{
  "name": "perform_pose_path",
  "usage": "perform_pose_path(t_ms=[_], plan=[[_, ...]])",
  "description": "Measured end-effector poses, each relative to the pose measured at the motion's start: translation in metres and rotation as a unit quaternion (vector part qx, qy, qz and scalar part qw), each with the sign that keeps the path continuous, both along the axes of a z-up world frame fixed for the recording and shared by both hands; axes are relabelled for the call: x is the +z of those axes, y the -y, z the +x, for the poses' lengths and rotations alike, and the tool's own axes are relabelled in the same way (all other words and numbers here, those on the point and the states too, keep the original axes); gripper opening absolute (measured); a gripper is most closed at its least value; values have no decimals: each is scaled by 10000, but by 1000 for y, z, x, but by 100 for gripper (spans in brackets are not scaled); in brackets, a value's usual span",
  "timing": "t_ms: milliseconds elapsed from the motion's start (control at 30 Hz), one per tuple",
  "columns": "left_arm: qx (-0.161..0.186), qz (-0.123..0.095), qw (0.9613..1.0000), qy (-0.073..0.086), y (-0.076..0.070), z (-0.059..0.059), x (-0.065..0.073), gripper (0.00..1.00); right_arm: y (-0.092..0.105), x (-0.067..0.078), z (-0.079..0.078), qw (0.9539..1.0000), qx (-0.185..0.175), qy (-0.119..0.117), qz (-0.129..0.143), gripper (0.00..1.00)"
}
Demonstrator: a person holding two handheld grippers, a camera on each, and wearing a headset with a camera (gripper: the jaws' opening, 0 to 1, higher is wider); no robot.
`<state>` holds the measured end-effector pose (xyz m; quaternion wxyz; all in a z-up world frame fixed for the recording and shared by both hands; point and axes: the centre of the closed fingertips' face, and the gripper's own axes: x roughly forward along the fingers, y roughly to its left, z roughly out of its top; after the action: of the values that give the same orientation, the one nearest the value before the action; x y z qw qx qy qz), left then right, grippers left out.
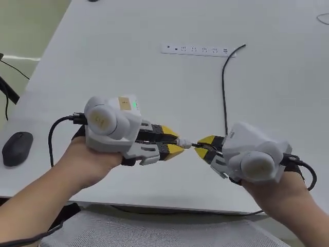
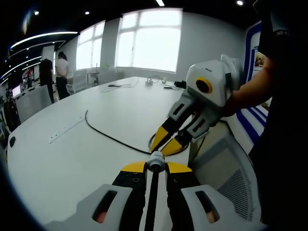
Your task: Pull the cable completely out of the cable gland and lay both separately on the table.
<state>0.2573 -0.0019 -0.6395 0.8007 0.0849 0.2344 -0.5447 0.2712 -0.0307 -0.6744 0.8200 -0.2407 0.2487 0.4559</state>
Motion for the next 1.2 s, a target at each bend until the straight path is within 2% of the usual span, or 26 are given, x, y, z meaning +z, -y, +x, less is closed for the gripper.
perform_pose_path(t_ms=[133, 433, 633, 733, 833, 967, 1067, 1200], plan=[[10, -14, 10000, 9, 0, 1, 1, 15, 8, -6, 3, 9993, -264, -236, 108, 0], [26, -12, 10000, 37, -2, 4, 3, 15, 26, -22, 9, 9931, -819, -779, 318, 1], [69, -20, 10000, 37, -4, 6, 3, 15, 33, -34, 9, 9846, -1190, -1188, 488, 1], [85, -14, 10000, 35, -5, 7, 2, 15, 36, -39, 9, 9813, -1300, -1336, 488, 1], [94, -10, 10000, 32, -6, 7, 2, 15, 38, -45, 7, 9745, -1478, -1588, 575, 1], [100, -6, 9999, 23, -6, 6, 1, 15, 38, -49, 6, 9701, -1566, -1744, 623, 0], [109, -11, 9999, 17, -6, 7, 1, 15, 38, -49, 6, 9716, -1524, -1708, 599, 1], [121, -14, 9999, 10, -7, 8, 2, 15, 37, -47, 8, 9772, -1389, -1524, 511, 1]])
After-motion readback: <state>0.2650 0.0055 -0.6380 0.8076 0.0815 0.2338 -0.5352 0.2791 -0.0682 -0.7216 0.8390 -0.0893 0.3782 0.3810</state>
